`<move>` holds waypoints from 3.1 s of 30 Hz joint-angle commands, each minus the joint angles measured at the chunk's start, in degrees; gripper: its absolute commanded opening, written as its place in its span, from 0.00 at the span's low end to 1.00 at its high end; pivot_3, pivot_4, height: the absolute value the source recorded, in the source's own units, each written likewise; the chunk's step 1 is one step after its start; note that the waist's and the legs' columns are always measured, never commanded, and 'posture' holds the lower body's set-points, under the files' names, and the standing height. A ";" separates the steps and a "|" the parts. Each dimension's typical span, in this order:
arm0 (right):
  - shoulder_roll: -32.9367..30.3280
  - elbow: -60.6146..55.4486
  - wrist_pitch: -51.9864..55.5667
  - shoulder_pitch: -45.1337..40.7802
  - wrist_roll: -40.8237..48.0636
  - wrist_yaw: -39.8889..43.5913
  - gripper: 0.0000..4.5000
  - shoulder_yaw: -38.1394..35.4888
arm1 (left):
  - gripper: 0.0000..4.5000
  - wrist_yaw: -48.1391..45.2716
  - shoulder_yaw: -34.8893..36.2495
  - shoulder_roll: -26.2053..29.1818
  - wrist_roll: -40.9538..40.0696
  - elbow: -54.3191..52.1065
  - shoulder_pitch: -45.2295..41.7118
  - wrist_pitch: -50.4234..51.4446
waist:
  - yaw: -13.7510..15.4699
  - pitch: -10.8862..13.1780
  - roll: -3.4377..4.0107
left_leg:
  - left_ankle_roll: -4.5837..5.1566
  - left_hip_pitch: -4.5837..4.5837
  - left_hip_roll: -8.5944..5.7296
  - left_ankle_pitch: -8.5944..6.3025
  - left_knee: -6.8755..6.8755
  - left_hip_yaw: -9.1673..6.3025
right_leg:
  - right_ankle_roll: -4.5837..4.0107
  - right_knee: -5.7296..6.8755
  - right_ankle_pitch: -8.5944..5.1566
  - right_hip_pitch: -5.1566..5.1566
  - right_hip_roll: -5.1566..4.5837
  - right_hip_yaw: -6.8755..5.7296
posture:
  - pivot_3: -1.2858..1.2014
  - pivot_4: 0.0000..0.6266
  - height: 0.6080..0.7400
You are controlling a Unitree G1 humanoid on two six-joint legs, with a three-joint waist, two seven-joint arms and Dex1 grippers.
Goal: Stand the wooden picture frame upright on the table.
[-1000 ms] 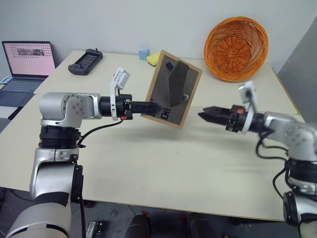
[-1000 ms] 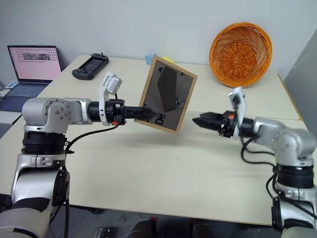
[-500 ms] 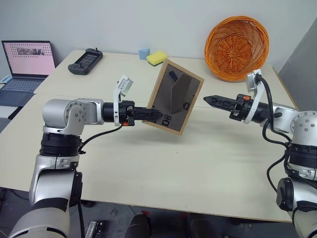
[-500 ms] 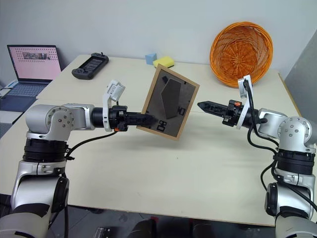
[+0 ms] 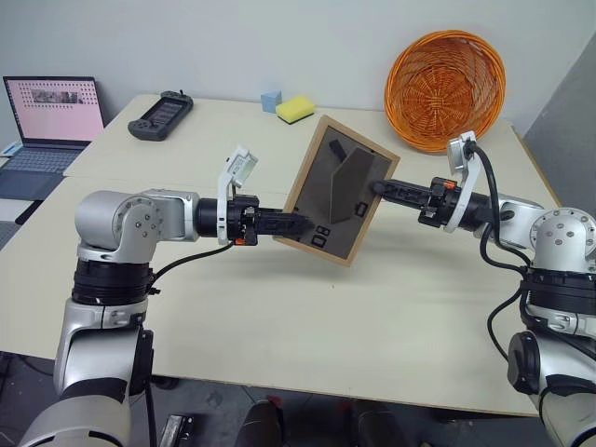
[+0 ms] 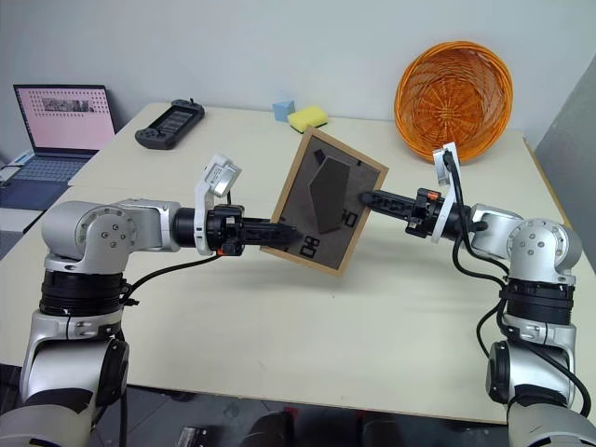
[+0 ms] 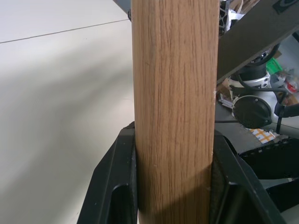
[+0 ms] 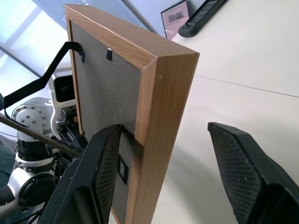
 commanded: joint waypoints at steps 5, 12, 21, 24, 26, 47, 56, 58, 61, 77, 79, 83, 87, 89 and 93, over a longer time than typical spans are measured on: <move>-4.30 -3.21 -14.38 2.77 -13.68 0.56 0.70 8.35 | 0.29 1.81 2.46 -0.20 -2.40 -0.90 -1.54 -0.87 | 0.07 0.00 0.00 | 0.00 0.00 -0.01 0.00 0.00 0.00 | 0.00 -0.02 0.00 0.00 0.00 0.00 | 0.52 0.24 1.00; -17.66 -6.67 -56.52 16.45 -43.06 2.84 0.70 19.59 | 0.29 2.07 2.39 0.45 -1.42 2.25 -3.19 -2.18 | 0.40 0.01 -0.02 | -0.01 -0.08 -0.04 0.00 -0.01 0.04 | 0.02 -0.08 -0.01 -0.08 -0.01 0.02 | 0.52 0.24 1.00; -24.39 9.42 -99.89 15.25 -73.78 -16.30 0.70 23.52 | 0.29 1.65 1.85 0.52 -0.64 5.12 -4.50 -3.61 | -0.41 0.05 -0.08 | -0.03 0.04 0.04 0.01 0.06 0.24 | 0.02 0.00 -0.01 -0.05 -0.01 0.10 | 0.52 0.24 1.00; -26.66 11.44 -109.26 13.39 -88.93 -30.11 0.70 25.68 | 0.29 1.64 1.84 0.41 -0.57 5.86 -5.00 -3.75 | -0.37 0.05 -0.08 | -0.09 0.03 0.01 0.05 0.07 0.25 | 0.02 0.01 -0.01 -0.06 -0.04 0.13 | 0.52 0.24 1.00; -27.05 11.61 -111.13 12.30 -97.18 -38.67 0.70 26.91 | 0.29 1.90 2.05 0.21 -0.92 5.84 -5.16 -3.44 | -0.64 0.05 -0.08 | -0.11 0.03 0.01 0.06 0.08 0.27 | 0.02 0.00 -0.01 -0.08 -0.05 0.15 | 0.52 0.24 1.00; -18.08 18.50 -105.45 1.86 -120.50 -67.00 0.70 37.03 | 0.29 7.84 7.32 -4.32 -4.06 8.88 -7.41 1.51 | -1.22 0.05 -0.08 | -0.20 0.03 -0.04 0.11 0.12 0.25 | -0.01 0.15 0.01 -0.06 -0.10 0.17 | 0.52 0.24 1.00; -15.67 16.40 -103.51 1.82 -120.60 -67.86 0.70 37.90 | 0.29 8.95 7.43 -4.75 -5.17 8.70 -8.34 2.78 | -1.24 0.05 -0.08 | -0.21 0.03 -0.06 0.12 0.12 0.23 | -0.01 0.16 0.01 -0.04 -0.11 0.15 | 0.52 0.24 1.00; -15.27 16.25 -102.99 1.87 -120.53 -67.85 0.70 38.01 | 0.29 9.09 7.44 -4.82 -5.35 8.64 -8.40 3.09 | -1.24 0.05 -0.08 | -0.21 0.03 -0.06 0.12 0.12 0.23 | -0.01 0.17 0.01 -0.04 -0.11 0.15 | 0.52 0.24 1.00; -14.33 16.28 -102.46 1.44 -120.85 -67.92 0.70 38.52 | 0.29 9.29 7.13 -5.17 -5.56 8.24 -8.15 3.80 | -1.24 0.05 -0.08 | -0.21 0.04 -0.06 0.12 0.12 0.23 | -0.01 0.17 0.01 -0.04 -0.11 0.15 | 0.52 0.24 1.00; -12.04 13.54 -101.21 1.11 -119.87 -66.31 0.70 39.18 | 0.29 8.92 6.45 -5.57 -4.40 9.14 -8.97 2.55 | -1.30 0.05 -0.08 | -0.21 0.04 -0.06 0.12 0.13 0.22 | -0.01 0.19 0.01 -0.04 -0.12 0.14 | 0.52 0.24 1.00; -11.03 13.64 -100.92 0.95 -120.05 -66.29 0.70 39.63 | 0.29 8.94 6.40 -5.70 -4.46 8.99 -9.03 2.63 | -1.33 0.05 -0.08 | -0.21 0.04 -0.05 0.12 0.13 0.22 | -0.01 0.20 0.01 -0.04 -0.12 0.13 | 0.52 0.24 1.00; -9.55 14.37 -100.45 0.71 -120.47 -66.66 0.70 40.42 | 0.29 8.89 6.57 -5.55 -4.70 8.77 -9.19 3.05 | -1.28 0.05 -0.08 | -0.22 0.04 -0.07 0.12 0.13 0.21 | -0.01 0.20 0.01 -0.04 -0.13 0.13 | 0.52 0.24 1.00; -8.97 15.41 -100.44 -0.19 -120.48 -66.84 0.70 40.70 | 0.29 8.84 6.57 -5.31 -4.72 8.55 -8.98 3.18 | -1.30 0.05 -0.08 | -0.22 0.04 -0.06 0.12 0.13 0.20 | -0.01 0.21 0.01 -0.04 -0.13 0.12 | 0.52 0.24 1.00; -9.09 15.83 -100.58 -0.60 -120.18 -66.94 0.70 40.65 | 0.29 8.85 6.66 -5.19 -4.86 8.25 -8.76 3.37 | -1.30 0.05 -0.08 | -0.22 0.04 -0.06 0.12 0.13 0.21 | -0.02 0.21 0.01 -0.04 -0.13 0.11 | 0.52 0.24 1.00; -9.57 17.49 -101.23 -1.83 -119.68 -67.34 0.70 40.56 | 0.29 8.92 6.85 -5.08 -4.91 8.17 -8.51 3.47 | -1.30 0.05 -0.08 | -0.22 0.04 -0.06 0.12 0.13 0.20 | -0.02 0.21 0.01 -0.04 -0.13 0.11 | 0.52 0.24 1.00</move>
